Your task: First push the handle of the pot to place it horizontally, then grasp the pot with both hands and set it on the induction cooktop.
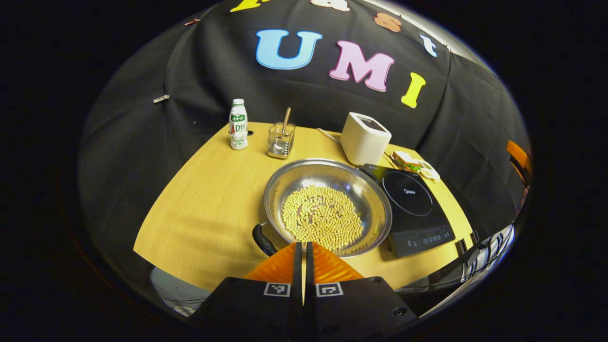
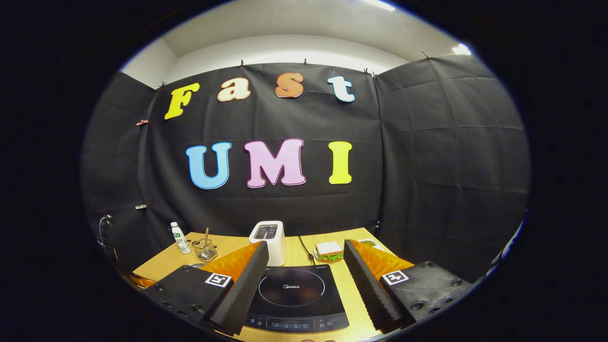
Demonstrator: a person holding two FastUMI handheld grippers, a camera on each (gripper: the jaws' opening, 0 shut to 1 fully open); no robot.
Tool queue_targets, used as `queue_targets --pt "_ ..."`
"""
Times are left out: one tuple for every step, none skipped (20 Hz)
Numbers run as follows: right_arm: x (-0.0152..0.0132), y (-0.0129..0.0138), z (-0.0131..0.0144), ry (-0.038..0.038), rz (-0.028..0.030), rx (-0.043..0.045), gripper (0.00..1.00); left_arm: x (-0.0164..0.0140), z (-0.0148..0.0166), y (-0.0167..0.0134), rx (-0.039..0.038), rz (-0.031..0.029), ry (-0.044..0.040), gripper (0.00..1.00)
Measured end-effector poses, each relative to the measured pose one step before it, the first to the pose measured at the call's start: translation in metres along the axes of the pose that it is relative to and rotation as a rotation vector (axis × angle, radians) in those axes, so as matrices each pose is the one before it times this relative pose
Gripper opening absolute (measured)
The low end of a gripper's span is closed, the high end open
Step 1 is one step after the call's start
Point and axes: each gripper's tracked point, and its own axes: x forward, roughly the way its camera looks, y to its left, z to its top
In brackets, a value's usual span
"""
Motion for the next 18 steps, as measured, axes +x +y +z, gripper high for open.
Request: queue_targets --pt "-0.00039 -0.00026 -0.00045 0.00214 -0.00235 -0.00128 0.99 0.004 -0.00433 -0.00078 0.00538 -0.00781 0.01807 0.05" --pt "-0.00084 -0.00033 -0.00077 0.0022 -0.00284 -0.00073 0.99 0.00456 -0.00608 0.00029 0.00473 -0.00727 0.01659 0.05" --pt "0.00062 -0.00055 -0.00126 0.00255 -0.00396 -0.00106 0.99 0.00438 -0.00599 0.00078 0.00503 -0.00251 0.02139 0.05" --pt "-0.00037 -0.00133 -0.00077 0.00307 -0.00475 -0.0018 0.99 0.00578 -0.00764 0.00467 -0.00101 0.01527 0.02975 0.05" --pt "-0.00021 -0.00138 -0.00153 0.00338 -0.0052 -0.00134 0.99 0.0049 -0.0053 0.00211 -0.01449 0.00013 0.02769 0.05" --pt "-0.00054 0.00006 -0.00137 0.00472 -0.00341 -0.00017 0.98 0.00531 -0.0027 -0.00321 -0.01334 -0.02182 0.01952 0.05" --pt "-0.00001 -0.00013 -0.0021 0.00526 -0.00313 -0.00069 0.99 0.00446 -0.0007 0.00021 -0.00516 -0.00831 0.01673 0.05" --pt "0.00068 -0.00046 -0.00069 0.0039 -0.00304 -0.00242 0.99 0.00518 -0.0028 -0.00034 0.00074 -0.00901 0.0234 0.05" --pt "0.00077 -0.00139 -0.00137 0.00317 -0.00378 -0.00385 0.99 0.00487 -0.00219 0.00167 -0.0027 0.0015 0.02233 0.05" --pt "-0.00023 -0.00004 -0.00031 0.00361 -0.00241 -0.00399 0.99 0.005 -0.00119 0.00198 -0.00598 -0.00314 0.01583 0.05" --pt "0.00065 0.00007 -0.00147 0.00386 -0.00186 -0.00282 0.99 0.00377 0.00073 0.00217 -0.0118 -0.00054 0.0114 0.05" --pt "0.00075 -0.00056 -0.0001 0.00271 -0.00279 -0.00047 0.99 0.00297 0.00133 -0.00159 -0.01954 -0.01551 0.00691 0.05" --pt "0.00044 -0.00108 -0.00099 0.00232 -0.00395 0.0014 0.99 0.00217 0.00178 -0.00018 -0.02051 -0.00719 0.00416 0.05" --pt "0.00079 -0.00104 0.00021 0.00057 -0.00359 0.00228 0.99 0.00088 0.00245 0.00183 -0.01361 0.00269 0.00051 0.05" --pt "0.00102 -0.00063 0.00079 -0.00066 -0.00552 0.00155 0.99 0.00038 0.00185 0.00408 -0.00119 0.00974 0.00479 0.05" --pt "0.00058 -0.0001 0.00062 -0.00047 -0.00443 0.00079 0.99 0.00128 0.0013 0.00496 -0.00006 0.00969 0.00038 0.05" --pt "0.00108 -0.00025 -0.00121 0.00051 -0.00326 -0.00036 0.99 0.00023 0.00233 0.00447 -0.00027 0.00718 0.00244 0.05" --pt "0.00088 -0.00015 0.00029 0.00129 -0.00283 -0.00234 0.99 0.00135 0.00162 0.0042 -0.00061 0.00472 0.0014 0.05"
